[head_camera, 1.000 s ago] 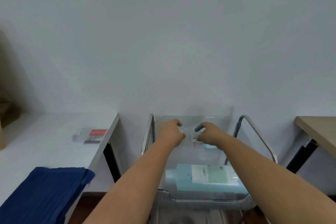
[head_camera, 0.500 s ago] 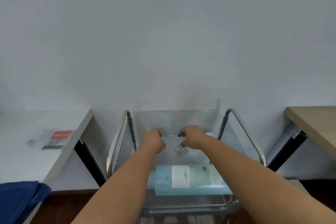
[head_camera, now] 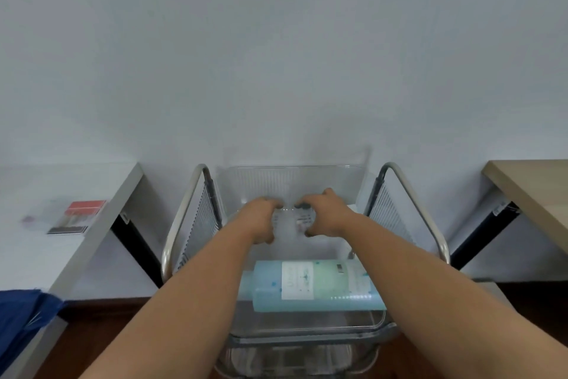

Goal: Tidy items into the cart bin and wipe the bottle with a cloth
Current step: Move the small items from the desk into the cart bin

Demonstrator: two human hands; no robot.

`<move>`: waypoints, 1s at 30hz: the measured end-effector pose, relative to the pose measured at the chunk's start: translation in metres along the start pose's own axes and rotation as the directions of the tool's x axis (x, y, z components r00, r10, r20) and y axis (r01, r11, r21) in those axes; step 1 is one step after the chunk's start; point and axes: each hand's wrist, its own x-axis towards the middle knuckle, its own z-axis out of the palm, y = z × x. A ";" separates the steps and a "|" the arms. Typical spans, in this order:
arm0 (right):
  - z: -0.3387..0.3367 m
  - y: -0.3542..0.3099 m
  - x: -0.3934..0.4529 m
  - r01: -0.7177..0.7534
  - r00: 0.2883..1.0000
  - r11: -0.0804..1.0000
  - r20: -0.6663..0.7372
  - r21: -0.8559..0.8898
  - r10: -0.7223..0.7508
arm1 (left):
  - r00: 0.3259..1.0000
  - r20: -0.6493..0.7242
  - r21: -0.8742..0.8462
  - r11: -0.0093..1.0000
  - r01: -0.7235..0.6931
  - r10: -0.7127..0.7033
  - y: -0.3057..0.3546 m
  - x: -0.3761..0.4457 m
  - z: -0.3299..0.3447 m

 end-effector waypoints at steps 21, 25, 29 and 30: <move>0.000 0.008 0.002 -0.080 0.989 0.971 -0.143 -0.226 0.048 | 0.984 -0.157 -0.017 0.996 -0.088 0.084 0.021 0.026 0.016; 0.000 0.006 0.003 -0.075 0.989 0.954 -0.146 -0.291 0.033 | 0.985 -0.156 -0.024 0.997 -0.078 0.074 0.020 0.025 0.018; 0.001 0.004 0.002 -0.060 0.990 0.940 -0.144 -0.335 0.012 | 0.985 -0.152 -0.018 0.997 -0.081 0.077 0.021 0.021 0.018; 0.000 0.003 0.001 -0.062 0.990 0.941 -0.137 -0.332 0.017 | 0.986 -0.143 -0.003 0.996 -0.084 0.082 0.021 0.019 0.018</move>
